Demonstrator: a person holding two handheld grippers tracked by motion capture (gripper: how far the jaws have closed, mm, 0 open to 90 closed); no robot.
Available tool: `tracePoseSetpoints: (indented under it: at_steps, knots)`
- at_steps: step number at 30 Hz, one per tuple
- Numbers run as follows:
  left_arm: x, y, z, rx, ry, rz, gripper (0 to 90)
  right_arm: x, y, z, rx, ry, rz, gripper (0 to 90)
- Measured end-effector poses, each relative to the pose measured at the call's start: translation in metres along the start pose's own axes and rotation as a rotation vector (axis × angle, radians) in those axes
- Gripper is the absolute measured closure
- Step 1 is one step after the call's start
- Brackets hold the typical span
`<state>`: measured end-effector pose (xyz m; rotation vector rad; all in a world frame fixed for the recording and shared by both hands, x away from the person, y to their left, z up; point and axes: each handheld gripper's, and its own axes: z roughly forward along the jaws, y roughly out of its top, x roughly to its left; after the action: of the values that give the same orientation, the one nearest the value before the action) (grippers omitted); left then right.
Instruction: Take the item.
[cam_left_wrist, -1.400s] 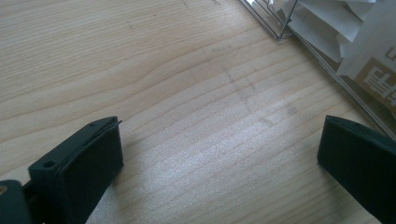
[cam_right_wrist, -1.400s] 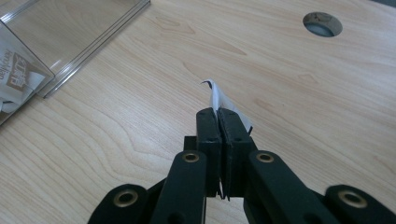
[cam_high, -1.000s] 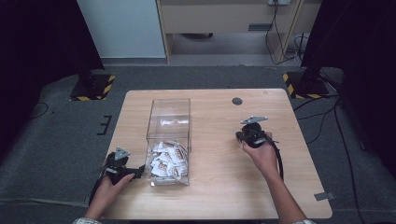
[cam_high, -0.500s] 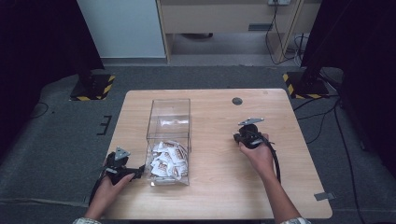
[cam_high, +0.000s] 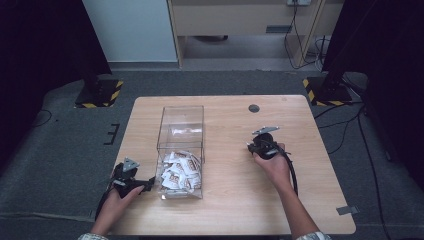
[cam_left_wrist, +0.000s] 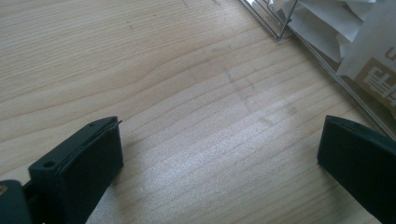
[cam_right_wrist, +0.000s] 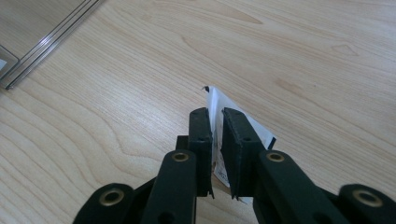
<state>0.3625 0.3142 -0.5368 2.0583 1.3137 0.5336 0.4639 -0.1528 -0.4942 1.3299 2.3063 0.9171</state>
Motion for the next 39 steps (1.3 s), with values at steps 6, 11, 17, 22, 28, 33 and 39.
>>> tracePoseSetpoints:
  at_steps: [6, 11, 17, 22, 28, 33, 39]
  knots:
    - [0.000, 0.000, 0.000, 0.000, 0.000, 0.000, 0.0, 0.004, 0.003, 0.000, -0.001, 0.008, -0.003, 74.7]
    - [0.000, 0.000, 0.000, 0.000, 0.000, 0.000, 0.0, 0.007, 0.005, 0.000, 0.001, 0.013, -0.007, 71.9]
    - [0.000, 0.000, 0.000, 0.000, 0.000, 0.000, 0.0, 0.009, 0.008, -0.004, -0.012, 0.020, -0.007, 67.0]
    - [0.000, 0.000, 0.000, 0.000, 0.000, 0.000, 0.0, 0.010, 0.012, -0.009, -0.031, 0.019, -0.010, 62.8]
    - [0.000, 0.000, 0.000, 0.000, 0.000, 0.000, 0.0, 0.010, 0.016, -0.014, -0.053, 0.027, -0.015, 58.7]
    - [0.000, 0.000, 0.000, 0.000, 0.000, 0.000, 0.0, 0.010, 0.018, -0.017, -0.074, 0.030, -0.015, 52.6]
    - [0.000, 0.000, 0.000, 0.000, 0.000, 0.000, 0.0, 0.010, 0.019, -0.018, -0.085, 0.043, -0.006, 40.1]
